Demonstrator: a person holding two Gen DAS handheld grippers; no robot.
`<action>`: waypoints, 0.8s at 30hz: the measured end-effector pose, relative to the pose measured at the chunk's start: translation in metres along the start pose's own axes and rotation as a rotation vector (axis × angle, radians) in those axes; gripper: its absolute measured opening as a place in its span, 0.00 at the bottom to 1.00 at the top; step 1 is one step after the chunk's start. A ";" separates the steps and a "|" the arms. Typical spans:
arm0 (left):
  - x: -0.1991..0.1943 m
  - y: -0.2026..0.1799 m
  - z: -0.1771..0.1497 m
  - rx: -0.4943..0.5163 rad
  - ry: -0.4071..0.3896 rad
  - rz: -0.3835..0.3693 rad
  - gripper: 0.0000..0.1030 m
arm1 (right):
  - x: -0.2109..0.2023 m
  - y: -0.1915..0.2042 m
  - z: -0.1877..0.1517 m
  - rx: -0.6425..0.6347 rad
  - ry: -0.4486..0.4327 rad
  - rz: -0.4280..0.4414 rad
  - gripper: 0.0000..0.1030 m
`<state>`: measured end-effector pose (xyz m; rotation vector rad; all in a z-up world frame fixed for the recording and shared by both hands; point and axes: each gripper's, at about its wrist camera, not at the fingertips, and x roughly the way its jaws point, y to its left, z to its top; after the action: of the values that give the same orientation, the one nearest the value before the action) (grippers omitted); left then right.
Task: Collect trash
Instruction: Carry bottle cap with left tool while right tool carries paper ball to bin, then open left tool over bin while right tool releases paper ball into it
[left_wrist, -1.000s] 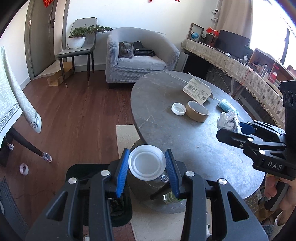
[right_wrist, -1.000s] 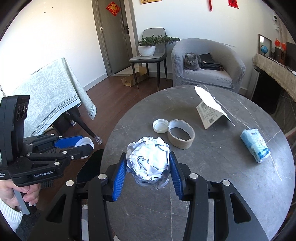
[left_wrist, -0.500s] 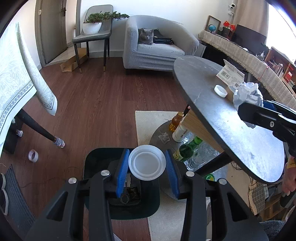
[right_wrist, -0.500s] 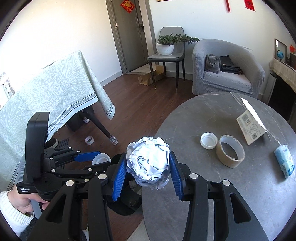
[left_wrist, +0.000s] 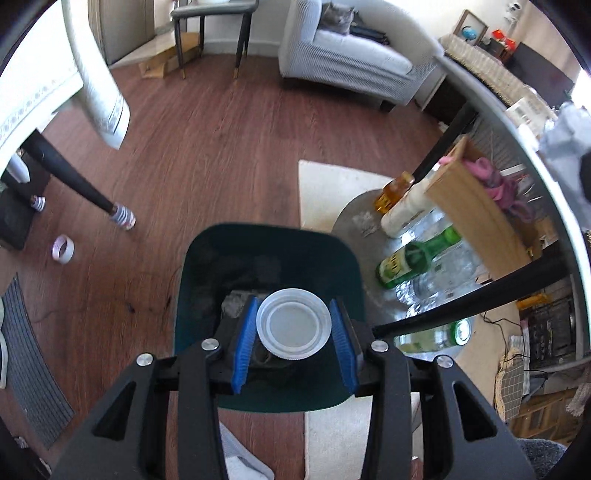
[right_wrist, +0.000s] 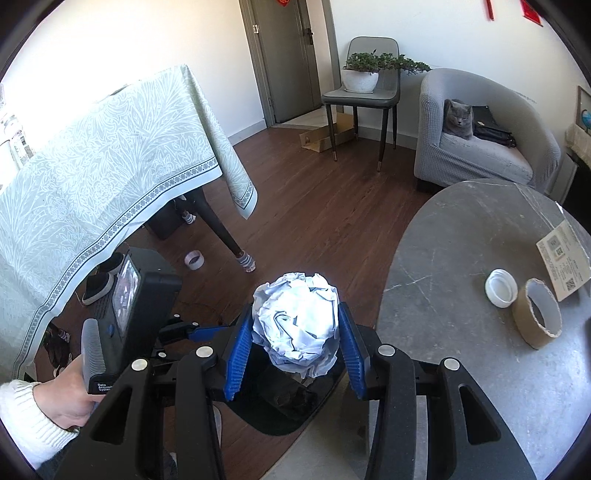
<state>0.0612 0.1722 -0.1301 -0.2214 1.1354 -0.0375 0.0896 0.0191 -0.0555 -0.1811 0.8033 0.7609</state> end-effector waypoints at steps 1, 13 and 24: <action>0.002 0.003 -0.002 -0.003 0.006 0.004 0.41 | 0.004 0.004 0.000 -0.005 0.007 0.004 0.44; 0.034 0.037 -0.019 -0.015 0.086 0.041 0.41 | 0.066 0.031 -0.006 -0.022 0.135 0.019 0.44; 0.025 0.046 -0.028 0.008 0.046 0.026 0.51 | 0.137 0.026 -0.029 0.039 0.281 0.003 0.44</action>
<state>0.0431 0.2090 -0.1728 -0.1998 1.1837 -0.0239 0.1165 0.1005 -0.1696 -0.2551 1.0841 0.7306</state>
